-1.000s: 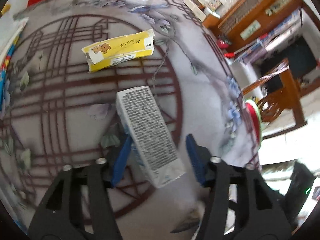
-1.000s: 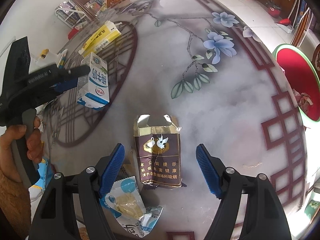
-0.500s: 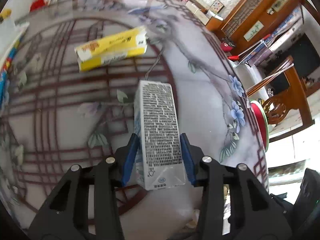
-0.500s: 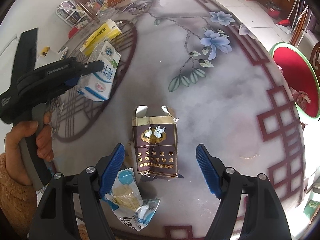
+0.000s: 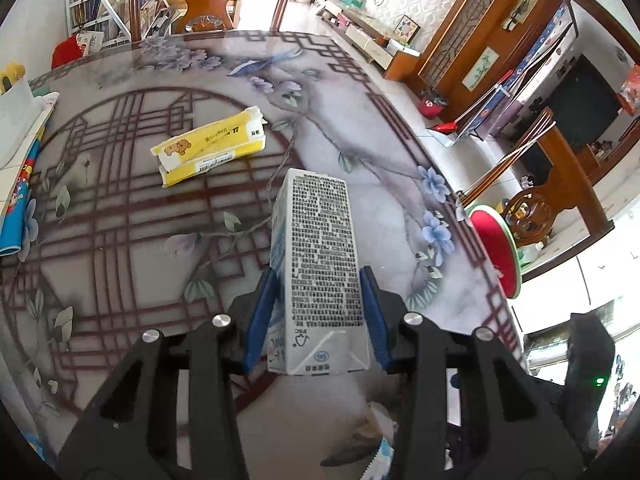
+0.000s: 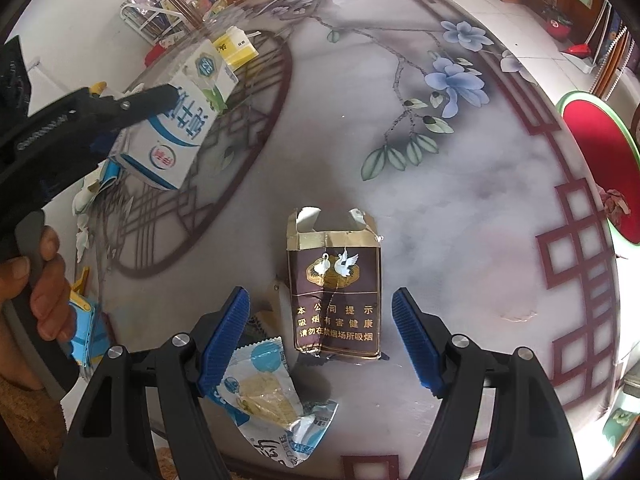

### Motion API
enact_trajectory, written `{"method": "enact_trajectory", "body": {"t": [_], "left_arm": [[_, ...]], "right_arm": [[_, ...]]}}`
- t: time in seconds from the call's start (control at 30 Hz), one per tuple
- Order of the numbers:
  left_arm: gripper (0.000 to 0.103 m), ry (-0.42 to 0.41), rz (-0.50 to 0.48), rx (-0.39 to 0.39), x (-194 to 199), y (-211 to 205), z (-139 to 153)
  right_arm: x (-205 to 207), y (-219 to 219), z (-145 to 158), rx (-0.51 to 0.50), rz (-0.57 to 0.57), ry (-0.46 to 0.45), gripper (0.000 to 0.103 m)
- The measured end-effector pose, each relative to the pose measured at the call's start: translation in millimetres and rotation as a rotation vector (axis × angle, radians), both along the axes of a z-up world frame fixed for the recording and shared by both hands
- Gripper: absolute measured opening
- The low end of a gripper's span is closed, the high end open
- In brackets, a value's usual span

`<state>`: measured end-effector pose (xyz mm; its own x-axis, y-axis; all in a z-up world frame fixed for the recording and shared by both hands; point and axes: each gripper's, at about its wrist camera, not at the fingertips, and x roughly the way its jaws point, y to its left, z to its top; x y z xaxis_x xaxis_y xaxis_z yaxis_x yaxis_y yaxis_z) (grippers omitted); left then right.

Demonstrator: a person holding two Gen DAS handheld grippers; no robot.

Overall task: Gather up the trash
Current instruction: 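Close the right tool on the brown cigarette pack while the left tool holds the carton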

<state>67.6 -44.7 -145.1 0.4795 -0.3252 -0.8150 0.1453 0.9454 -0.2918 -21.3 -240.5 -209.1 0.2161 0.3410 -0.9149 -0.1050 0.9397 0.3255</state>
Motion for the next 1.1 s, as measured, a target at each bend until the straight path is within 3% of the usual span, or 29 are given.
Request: {"method": "enact_trajectory", "body": {"t": [0.37,0.6,0.7,0.77,1.1], "left_arm": [[0.041,-0.018,0.009,-0.026,-11,10,10],[0.041,-0.021,0.035,-0.029,-16,19,12],[0.041,-0.027,0.048,-0.029,-19,25,13],[0.041,-0.027,0.053,-0.028,-20,27,13],[0.041,0.066,0.056,0.015,-18,38,-22]], "right_arm": [[7,2,-5,-0.024,-0.007,0.001,0.070],[11,1,-12,-0.028,-0.015,0.014,0.061],[13,3,-13,-0.034,-0.008,0.014,0.049],[13,5,-13,-0.035,-0.002,0.010,0.049],[13,7,-10,-0.053,0.013,-0.007,0.050]]}}
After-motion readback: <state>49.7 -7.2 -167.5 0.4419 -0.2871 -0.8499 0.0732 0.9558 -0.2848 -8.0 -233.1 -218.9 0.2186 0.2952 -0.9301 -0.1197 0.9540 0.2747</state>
